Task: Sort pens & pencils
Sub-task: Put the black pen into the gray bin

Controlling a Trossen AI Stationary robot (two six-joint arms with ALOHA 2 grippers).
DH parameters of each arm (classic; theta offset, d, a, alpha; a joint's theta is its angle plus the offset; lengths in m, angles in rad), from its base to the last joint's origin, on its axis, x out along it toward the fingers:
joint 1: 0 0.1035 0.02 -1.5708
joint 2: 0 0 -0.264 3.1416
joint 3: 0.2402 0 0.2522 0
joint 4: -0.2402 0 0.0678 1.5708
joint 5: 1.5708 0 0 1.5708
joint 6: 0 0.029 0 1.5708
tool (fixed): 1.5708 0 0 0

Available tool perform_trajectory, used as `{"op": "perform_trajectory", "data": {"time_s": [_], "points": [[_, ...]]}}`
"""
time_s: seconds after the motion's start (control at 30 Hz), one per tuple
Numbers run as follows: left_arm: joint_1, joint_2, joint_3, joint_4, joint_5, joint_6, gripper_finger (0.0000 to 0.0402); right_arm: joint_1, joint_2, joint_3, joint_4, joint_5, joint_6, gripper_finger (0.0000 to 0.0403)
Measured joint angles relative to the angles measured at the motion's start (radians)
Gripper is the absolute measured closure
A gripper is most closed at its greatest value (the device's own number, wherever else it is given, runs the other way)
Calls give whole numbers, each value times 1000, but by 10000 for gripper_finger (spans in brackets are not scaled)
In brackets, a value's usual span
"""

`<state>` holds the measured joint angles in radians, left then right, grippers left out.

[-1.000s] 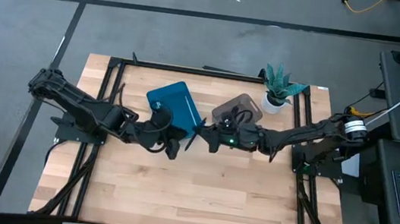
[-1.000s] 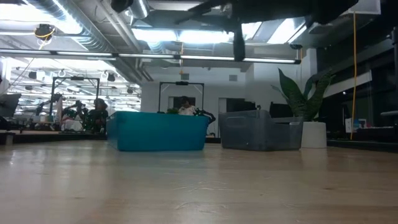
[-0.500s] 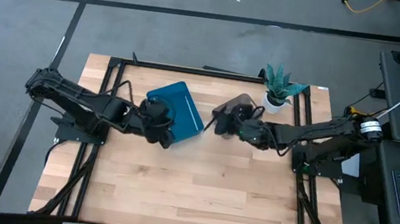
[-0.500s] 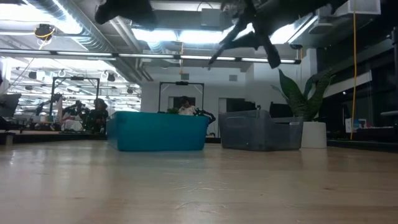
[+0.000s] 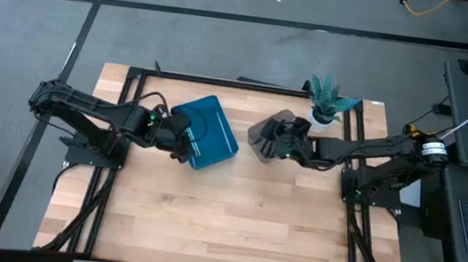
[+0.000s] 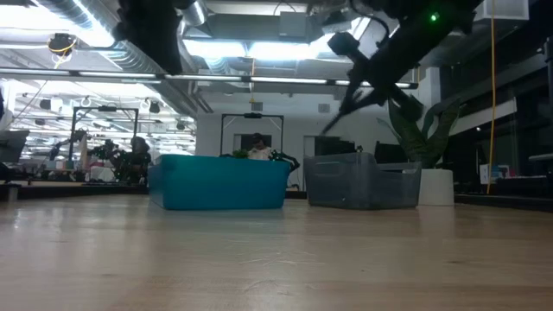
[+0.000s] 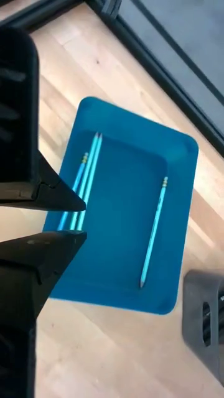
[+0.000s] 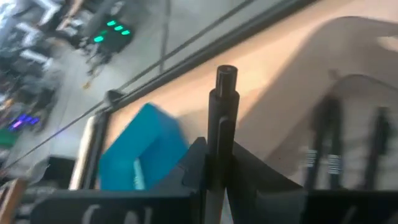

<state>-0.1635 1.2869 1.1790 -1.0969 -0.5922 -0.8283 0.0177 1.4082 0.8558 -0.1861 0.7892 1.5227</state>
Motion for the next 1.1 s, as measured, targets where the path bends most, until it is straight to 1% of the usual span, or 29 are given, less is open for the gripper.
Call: {"op": "perform_trajectory", "data": {"time_s": [0.1, 0.27, 0.33, 0.43, 0.6, 0.8, 1.1], "points": [[16, 0, 0, 0, -1, 32, 347, -12, 0, 7, -113, 7, 91, 365], [37, 0, 0, 0, -1, 74, 347, -46, 0, 102, -440, -68, 209, 365], [47, 0, 0, 2, -2, 80, 347, -54, 1, 140, -491, -63, 223, 365], [65, 0, 0, 9, -3, 80, 347, -81, -1, 173, -528, -83, 200, 365], [79, 0, 0, 9, -3, 80, 347, -123, 7, 161, -522, -160, 180, 365], [79, 0, -1, 9, -3, 80, 347, -147, 49, 151, -508, -211, 175, 365], [77, 0, -1, 7, -2, 80, 347, -184, 137, 150, -457, -244, 151, 365]]}}
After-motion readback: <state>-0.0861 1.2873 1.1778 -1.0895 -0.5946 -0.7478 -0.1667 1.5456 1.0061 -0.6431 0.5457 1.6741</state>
